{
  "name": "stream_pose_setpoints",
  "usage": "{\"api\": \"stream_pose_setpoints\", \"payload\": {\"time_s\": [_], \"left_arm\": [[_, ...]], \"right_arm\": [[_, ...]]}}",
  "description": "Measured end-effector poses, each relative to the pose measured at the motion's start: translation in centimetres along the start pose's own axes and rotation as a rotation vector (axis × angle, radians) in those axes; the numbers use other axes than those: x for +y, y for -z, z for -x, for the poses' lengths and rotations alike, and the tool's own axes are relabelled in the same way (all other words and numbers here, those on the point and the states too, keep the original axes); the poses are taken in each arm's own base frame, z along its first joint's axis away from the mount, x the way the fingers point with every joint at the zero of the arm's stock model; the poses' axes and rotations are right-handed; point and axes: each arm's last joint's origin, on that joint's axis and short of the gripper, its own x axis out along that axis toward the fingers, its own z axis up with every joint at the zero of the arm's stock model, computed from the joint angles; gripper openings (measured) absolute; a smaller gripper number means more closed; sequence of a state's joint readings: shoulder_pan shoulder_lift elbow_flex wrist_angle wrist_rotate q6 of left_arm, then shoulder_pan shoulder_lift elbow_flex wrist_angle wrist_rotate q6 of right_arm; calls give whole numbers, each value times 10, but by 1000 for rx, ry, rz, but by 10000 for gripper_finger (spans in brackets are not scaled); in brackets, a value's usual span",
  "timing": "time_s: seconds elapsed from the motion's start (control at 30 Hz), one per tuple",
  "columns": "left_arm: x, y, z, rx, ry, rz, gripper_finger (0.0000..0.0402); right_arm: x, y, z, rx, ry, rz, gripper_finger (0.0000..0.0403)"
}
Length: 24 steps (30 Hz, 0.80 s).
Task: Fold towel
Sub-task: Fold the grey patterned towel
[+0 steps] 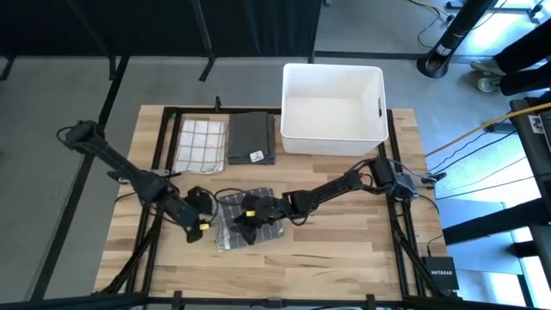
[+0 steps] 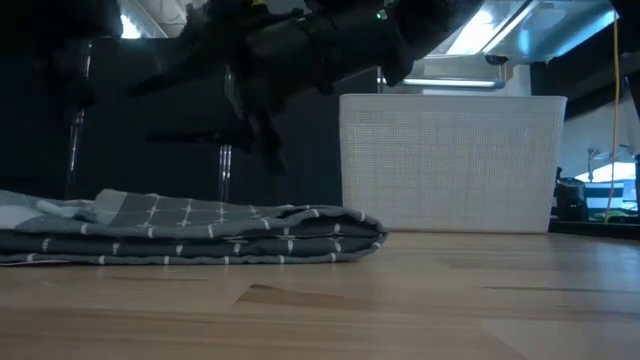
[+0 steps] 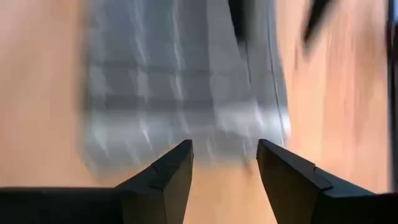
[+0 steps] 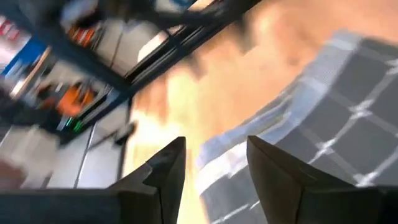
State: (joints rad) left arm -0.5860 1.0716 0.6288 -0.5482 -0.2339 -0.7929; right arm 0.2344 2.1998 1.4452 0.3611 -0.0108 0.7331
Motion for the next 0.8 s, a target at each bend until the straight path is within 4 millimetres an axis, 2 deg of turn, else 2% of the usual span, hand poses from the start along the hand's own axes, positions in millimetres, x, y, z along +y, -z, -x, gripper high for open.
{"api": "stream_pose_setpoints", "payload": {"time_s": [0.1, 0.23, 0.37, 0.5, 0.63, 0.8], "left_arm": [[1, -4, 1, -241, -108, -65, 172], [13, 2, -19, -330, -232, -104, 172], [33, 13, -42, -272, -334, -85, 172], [47, 23, -57, -184, -384, -28, 172], [50, 31, -65, -70, -323, 16, 172], [48, 31, -67, -49, -267, 100, 172]], "right_arm": [[3, 5, 0, 53, -19, 88, 172], [4, 21, 2, 87, 113, 192, 172], [5, 34, 4, 72, 287, 279, 172], [5, 40, 6, 97, 338, 300, 172], [0, 45, 8, 164, 384, 311, 172], [-7, 53, 13, 263, 437, 326, 172]]}}
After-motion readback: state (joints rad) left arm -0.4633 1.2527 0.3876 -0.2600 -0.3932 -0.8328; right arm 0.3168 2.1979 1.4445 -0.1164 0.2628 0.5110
